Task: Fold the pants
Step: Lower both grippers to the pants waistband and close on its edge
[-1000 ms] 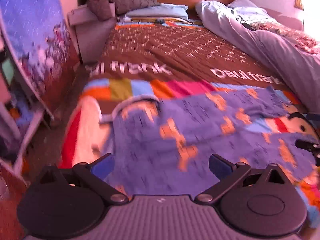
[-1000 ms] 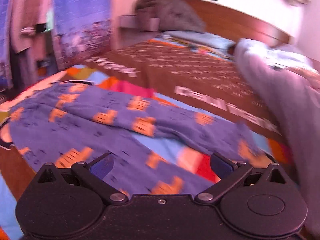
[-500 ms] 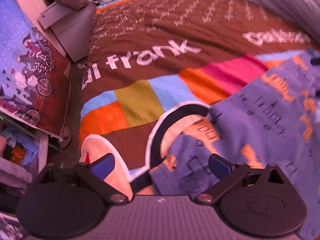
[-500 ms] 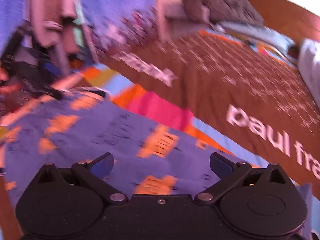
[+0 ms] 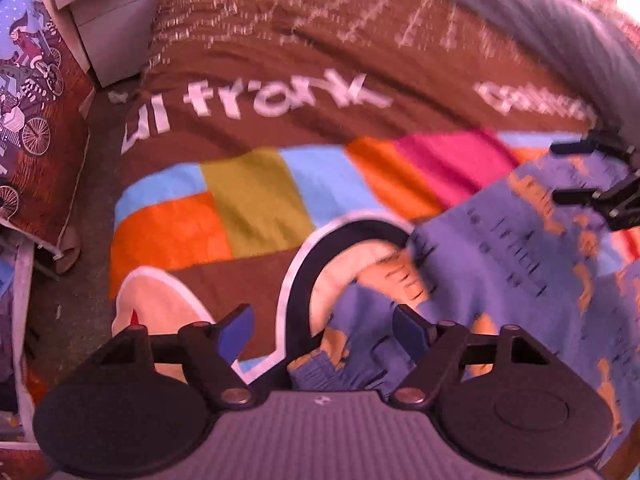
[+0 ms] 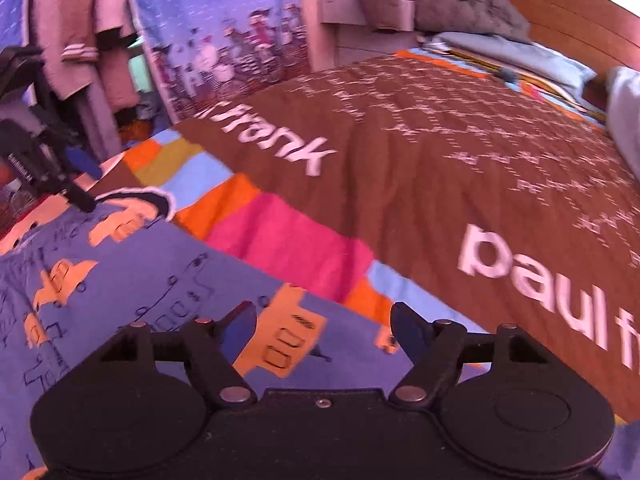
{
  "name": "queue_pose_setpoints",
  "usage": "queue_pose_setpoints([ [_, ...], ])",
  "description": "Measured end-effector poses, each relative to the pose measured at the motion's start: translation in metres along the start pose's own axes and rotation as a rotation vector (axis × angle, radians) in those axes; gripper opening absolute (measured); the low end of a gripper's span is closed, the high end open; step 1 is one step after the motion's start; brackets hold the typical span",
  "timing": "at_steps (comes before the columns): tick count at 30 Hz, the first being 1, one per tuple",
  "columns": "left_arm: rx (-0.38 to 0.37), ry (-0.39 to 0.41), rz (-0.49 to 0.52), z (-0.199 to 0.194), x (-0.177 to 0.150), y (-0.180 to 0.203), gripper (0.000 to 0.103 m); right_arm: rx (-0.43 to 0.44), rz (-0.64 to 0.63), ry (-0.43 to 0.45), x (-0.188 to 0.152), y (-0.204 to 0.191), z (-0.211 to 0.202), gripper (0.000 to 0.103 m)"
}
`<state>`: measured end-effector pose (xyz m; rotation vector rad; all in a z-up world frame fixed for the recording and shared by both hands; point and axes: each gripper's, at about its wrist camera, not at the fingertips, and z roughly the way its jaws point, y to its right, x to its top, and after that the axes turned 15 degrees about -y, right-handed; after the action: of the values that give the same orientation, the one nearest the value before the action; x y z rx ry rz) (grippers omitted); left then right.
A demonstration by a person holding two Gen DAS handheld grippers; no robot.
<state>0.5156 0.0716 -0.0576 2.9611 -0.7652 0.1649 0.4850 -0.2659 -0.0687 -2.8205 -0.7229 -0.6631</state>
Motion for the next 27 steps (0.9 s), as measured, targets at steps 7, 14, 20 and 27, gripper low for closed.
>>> queue_pose_setpoints([
  [7, 0.016, -0.021, -0.033, 0.01, -0.001, 0.009, 0.027, -0.104, -0.079, -0.066, 0.01, -0.009, 0.033, 0.081],
  [14, 0.244, 0.008, 0.019, 0.003, -0.003, 0.049, 0.004, -0.075, -0.031, -0.101, 0.02, -0.01, 0.054, 0.068],
  [20, 0.381, 0.119, -0.016, -0.024, -0.016, 0.069, 0.003, -0.105, -0.086, -0.101, 0.021, -0.029, 0.035, 0.0],
  [27, 0.43, 0.202, -0.102, -0.047, -0.022, 0.071, 0.004, -0.214, -0.043, 0.099, 0.034, -0.042, -0.013, 0.0],
])
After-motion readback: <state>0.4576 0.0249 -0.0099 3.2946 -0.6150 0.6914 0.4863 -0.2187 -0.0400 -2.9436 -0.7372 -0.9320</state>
